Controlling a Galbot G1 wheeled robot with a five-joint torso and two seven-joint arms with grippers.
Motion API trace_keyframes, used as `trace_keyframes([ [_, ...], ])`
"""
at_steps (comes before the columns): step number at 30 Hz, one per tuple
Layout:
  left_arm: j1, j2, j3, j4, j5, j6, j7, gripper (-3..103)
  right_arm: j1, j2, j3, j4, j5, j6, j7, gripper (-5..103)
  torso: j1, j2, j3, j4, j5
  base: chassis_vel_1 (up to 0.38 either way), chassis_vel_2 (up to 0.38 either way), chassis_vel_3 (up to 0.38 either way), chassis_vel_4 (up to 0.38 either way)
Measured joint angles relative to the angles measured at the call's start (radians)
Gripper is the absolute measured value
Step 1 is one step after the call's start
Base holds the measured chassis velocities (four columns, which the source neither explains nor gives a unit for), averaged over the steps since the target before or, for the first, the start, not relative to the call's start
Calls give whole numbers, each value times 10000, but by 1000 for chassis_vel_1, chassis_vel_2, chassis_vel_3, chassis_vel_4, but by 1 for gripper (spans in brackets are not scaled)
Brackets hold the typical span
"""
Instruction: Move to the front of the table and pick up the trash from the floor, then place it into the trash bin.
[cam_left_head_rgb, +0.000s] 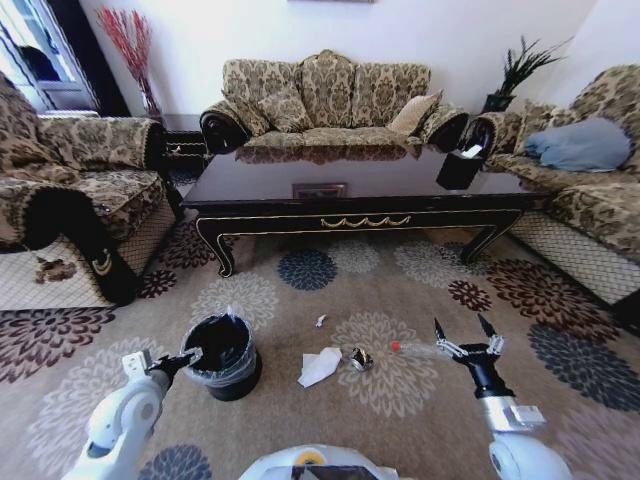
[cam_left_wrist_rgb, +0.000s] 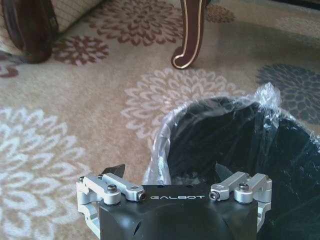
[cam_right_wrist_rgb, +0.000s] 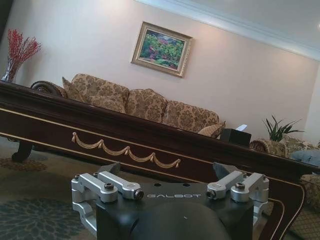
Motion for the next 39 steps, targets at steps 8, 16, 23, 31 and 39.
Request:
trace_keyframes([
  [8,-212,-223,312,410,124,-18,66,95,0,113,-21,-93,-80,39,-5,100,0,0,0,0,1,0,0,0,0],
  [16,-264,-150,343,512,197,-24,83,68,8,157,-17,-131,-93,65,-5,100,0,0,0,0,1,0,0,0,0],
  [23,-259,-163,358,539,190,-33,-56,46,47,192,-52,-190,-123,95,-3,100,-1,0,0,1,2,0,0,0,0],
  [31,-176,-100,249,443,149,-39,-126,15,158,147,-115,-314,-136,120,10,100,0,0,0,-2,-1,0,0,0,0],
  [39,64,306,-215,-102,-50,-23,-248,4,436,-58,-263,-615,-93,37,360,100,0,0,1,2,4,0,0,0,0],
])
